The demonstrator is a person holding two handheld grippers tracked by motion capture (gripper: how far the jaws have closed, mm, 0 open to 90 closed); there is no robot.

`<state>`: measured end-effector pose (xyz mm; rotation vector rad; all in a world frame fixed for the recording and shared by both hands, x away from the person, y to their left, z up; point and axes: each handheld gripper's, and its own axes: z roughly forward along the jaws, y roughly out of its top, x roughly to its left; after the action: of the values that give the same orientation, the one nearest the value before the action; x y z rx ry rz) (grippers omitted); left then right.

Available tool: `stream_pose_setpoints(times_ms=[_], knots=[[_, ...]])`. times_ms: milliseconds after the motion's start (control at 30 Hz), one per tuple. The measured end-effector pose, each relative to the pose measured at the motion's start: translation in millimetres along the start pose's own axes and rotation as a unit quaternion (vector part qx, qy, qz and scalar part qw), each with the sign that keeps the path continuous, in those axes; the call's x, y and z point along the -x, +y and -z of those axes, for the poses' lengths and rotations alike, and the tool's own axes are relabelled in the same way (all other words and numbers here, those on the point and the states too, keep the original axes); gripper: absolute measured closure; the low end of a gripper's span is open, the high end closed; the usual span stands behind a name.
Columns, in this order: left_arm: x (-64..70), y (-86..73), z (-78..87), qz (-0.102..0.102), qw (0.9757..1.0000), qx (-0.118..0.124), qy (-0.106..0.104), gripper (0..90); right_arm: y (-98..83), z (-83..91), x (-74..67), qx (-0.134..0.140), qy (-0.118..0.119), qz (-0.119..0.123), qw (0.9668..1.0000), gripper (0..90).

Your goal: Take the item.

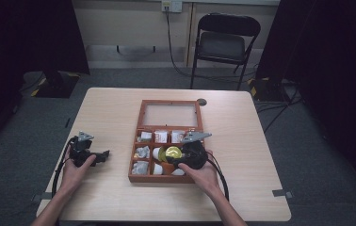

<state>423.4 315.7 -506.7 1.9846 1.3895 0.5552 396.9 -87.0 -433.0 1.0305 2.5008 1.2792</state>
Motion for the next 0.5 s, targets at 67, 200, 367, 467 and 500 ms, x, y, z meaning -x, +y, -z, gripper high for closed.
stream_pose_setpoints(times_ms=[67,200,367,467,500], knots=[[-0.1,0.0,0.1,-0.001,1.0000,0.000,0.001,0.0,0.7,1.8,0.3,0.005,0.000,0.000,1.0000,38.7],[-0.1,0.0,0.1,-0.001,1.0000,0.000,0.001,0.0,2.2,5.5,0.8,0.010,-0.001,0.002,0.9999,38.7],[-0.2,0.0,0.0,-0.001,1.0000,0.000,0.001,0.0,4.6,12.1,2.4,0.021,-0.001,0.001,0.9998,38.8],[0.0,0.0,0.0,0.000,1.0000,0.000,0.000,0.0,5.3,14.6,3.2,0.024,-0.001,-0.002,0.9997,38.8],[-0.1,0.0,0.1,-0.001,1.0000,0.000,0.001,0.0,5.4,15.1,3.4,0.025,-0.001,-0.002,0.9997,38.8]])
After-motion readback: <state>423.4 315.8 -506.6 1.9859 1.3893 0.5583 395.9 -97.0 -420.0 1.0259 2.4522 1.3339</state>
